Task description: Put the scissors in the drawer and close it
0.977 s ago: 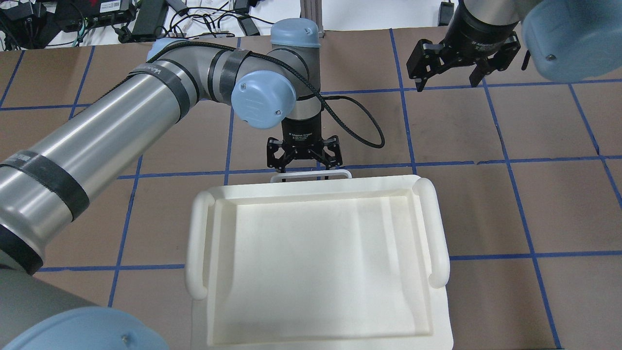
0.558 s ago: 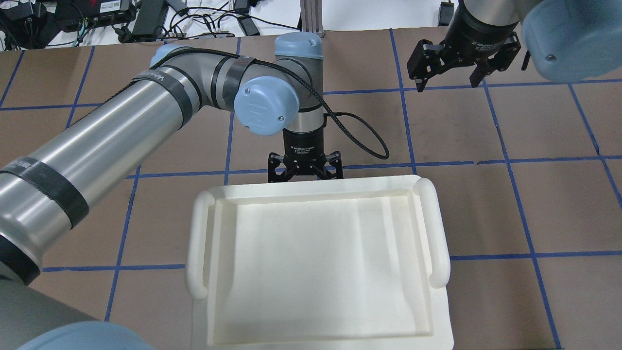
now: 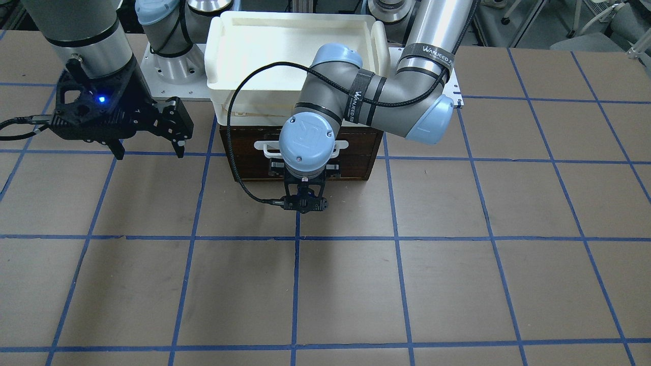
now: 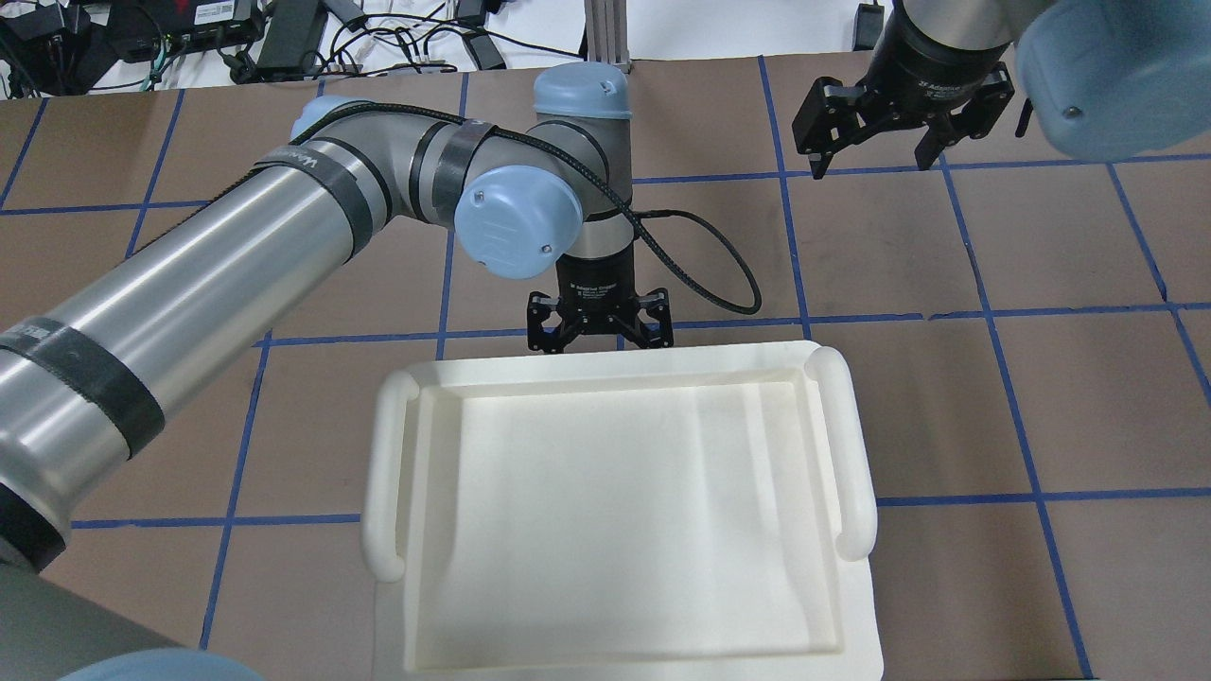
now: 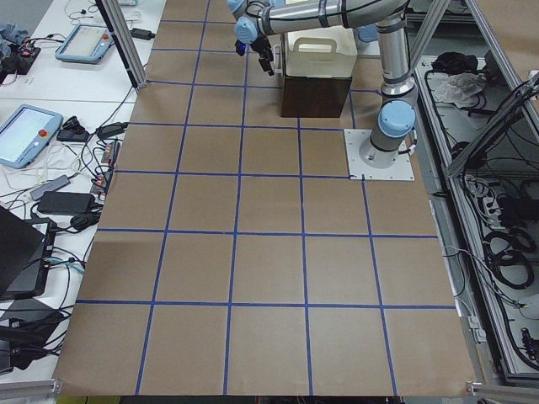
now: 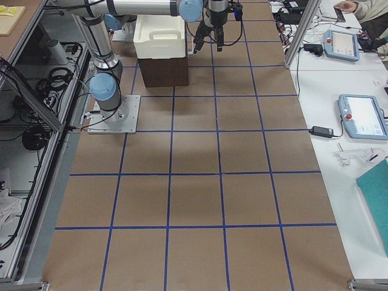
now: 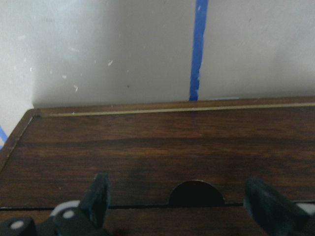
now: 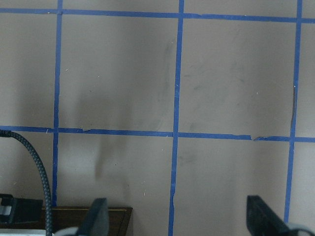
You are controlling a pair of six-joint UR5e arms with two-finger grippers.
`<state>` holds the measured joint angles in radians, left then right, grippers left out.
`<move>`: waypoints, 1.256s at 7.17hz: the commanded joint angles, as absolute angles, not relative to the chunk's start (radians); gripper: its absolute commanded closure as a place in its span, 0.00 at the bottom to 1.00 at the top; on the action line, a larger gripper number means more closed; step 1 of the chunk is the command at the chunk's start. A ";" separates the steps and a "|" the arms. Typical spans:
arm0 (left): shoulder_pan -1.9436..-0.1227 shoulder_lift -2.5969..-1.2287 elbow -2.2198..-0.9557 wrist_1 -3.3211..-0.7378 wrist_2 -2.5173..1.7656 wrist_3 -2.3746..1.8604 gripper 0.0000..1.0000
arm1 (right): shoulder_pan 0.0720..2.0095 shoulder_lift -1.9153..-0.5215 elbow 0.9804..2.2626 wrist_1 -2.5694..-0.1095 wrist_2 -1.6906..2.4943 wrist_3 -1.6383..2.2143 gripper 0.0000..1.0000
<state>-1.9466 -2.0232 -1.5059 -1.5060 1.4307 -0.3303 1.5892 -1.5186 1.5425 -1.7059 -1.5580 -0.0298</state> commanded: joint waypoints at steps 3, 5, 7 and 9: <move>-1.931 -1.947 -1.493 -1.302 1.525 -0.321 0.00 | 1.589 -1.519 1.543 -1.706 -1.554 -0.025 0.00; -1.890 -1.852 -1.505 -1.318 1.552 -0.305 0.00 | 1.589 -1.519 1.543 -1.704 -1.555 -0.025 0.00; -1.853 -1.760 -1.519 -1.388 1.569 -0.282 0.00 | 1.589 -1.522 1.543 -1.703 -1.555 -0.026 0.00; -1.850 -1.701 -1.598 -1.338 1.598 -0.284 0.00 | 1.589 -1.522 1.543 -1.701 -1.555 -0.026 0.00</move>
